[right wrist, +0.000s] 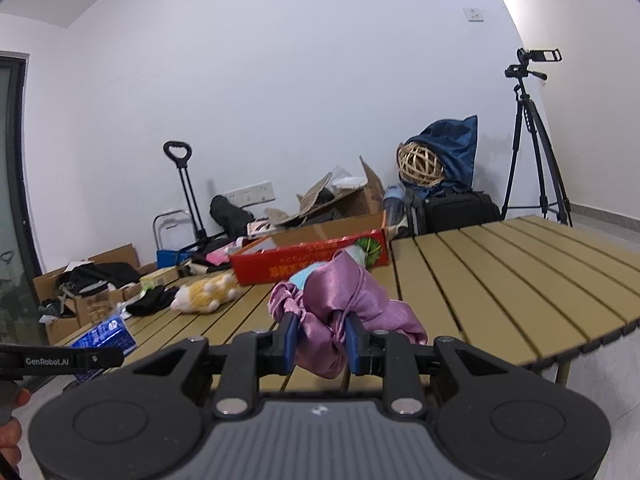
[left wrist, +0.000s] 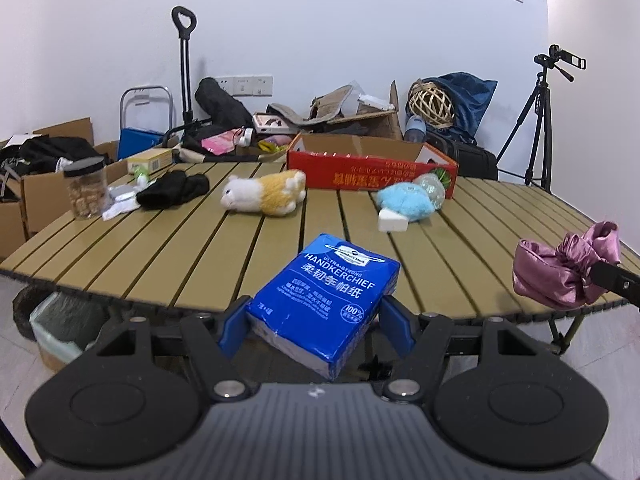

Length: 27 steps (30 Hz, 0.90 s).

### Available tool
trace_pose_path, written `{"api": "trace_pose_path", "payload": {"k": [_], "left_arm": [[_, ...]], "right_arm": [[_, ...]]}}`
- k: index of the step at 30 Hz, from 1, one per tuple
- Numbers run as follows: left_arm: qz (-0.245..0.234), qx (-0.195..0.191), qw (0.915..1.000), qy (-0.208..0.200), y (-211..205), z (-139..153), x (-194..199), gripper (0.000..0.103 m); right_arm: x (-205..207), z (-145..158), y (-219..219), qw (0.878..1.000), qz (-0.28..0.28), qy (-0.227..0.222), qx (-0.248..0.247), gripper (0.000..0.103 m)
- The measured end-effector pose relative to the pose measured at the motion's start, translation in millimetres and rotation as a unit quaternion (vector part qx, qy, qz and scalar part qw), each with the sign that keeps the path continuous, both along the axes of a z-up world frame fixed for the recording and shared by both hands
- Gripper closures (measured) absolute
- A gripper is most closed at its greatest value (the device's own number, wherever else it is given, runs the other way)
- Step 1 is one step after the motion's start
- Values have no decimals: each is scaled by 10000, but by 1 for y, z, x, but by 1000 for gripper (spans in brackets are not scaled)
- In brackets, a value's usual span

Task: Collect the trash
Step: 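Carry the bow and tissue box with both tools down over the black bin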

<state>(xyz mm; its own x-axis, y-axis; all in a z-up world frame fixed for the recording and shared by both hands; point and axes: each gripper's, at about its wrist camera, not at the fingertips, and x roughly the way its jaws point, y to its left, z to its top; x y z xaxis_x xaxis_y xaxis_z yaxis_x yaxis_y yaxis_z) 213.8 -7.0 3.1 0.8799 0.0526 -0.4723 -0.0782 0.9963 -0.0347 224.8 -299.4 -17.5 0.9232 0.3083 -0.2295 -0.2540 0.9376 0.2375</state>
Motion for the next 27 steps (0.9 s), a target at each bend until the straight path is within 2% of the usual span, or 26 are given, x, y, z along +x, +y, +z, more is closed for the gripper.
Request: {"api": "trace_pose_path", "payload": {"k": [14,27], "left_arm": [[246,-122,9980,561,35,-47,-46,34],[402,-270,9927,1109,59,-92,-56,34]], "right_arm": [[-45,-36,40,9962,578,473,-449,79],[-43,-84,96,9772,1172,1278,-1223,79]]}}
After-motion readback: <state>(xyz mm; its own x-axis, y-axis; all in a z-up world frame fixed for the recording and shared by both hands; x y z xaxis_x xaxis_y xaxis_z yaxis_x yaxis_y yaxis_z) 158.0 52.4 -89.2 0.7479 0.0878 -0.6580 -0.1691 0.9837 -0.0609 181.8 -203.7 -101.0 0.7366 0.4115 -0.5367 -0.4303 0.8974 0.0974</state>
